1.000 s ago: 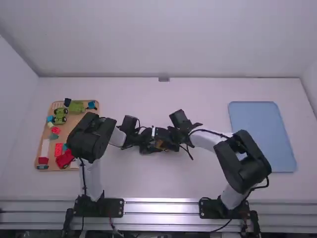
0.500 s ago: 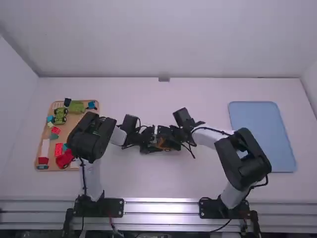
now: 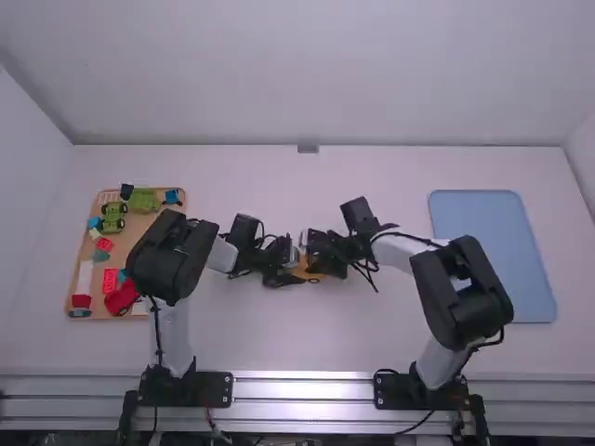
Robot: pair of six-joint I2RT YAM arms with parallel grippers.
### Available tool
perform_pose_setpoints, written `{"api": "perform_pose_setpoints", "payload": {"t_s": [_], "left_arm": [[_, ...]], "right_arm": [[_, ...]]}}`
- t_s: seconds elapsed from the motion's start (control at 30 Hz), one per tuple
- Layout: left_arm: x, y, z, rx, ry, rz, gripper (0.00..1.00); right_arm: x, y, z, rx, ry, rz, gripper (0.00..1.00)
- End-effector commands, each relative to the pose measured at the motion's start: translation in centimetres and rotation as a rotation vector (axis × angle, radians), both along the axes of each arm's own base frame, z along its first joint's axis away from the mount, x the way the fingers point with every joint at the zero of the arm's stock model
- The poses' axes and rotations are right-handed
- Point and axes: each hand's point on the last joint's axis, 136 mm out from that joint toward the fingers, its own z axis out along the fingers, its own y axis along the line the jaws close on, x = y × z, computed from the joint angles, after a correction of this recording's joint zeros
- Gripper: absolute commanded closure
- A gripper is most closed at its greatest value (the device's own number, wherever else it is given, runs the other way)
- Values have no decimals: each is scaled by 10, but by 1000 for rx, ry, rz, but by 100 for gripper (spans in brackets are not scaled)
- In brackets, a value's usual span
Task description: Assemble lego blocks to make yellow taxi
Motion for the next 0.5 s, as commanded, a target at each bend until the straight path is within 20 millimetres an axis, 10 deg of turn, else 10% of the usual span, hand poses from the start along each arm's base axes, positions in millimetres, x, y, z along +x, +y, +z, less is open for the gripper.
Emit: {"api": "perform_pose_setpoints", "payload": {"t_s": [0.0,0.47], "left_arm": [[-9,15,-33,124,91,69,80],[-20,15,-37,144,89,23,82]], "right_arm": [[-11,2,-6,8,43,16,100],[-2,-3,-26,-88,21,-104,100]]}}
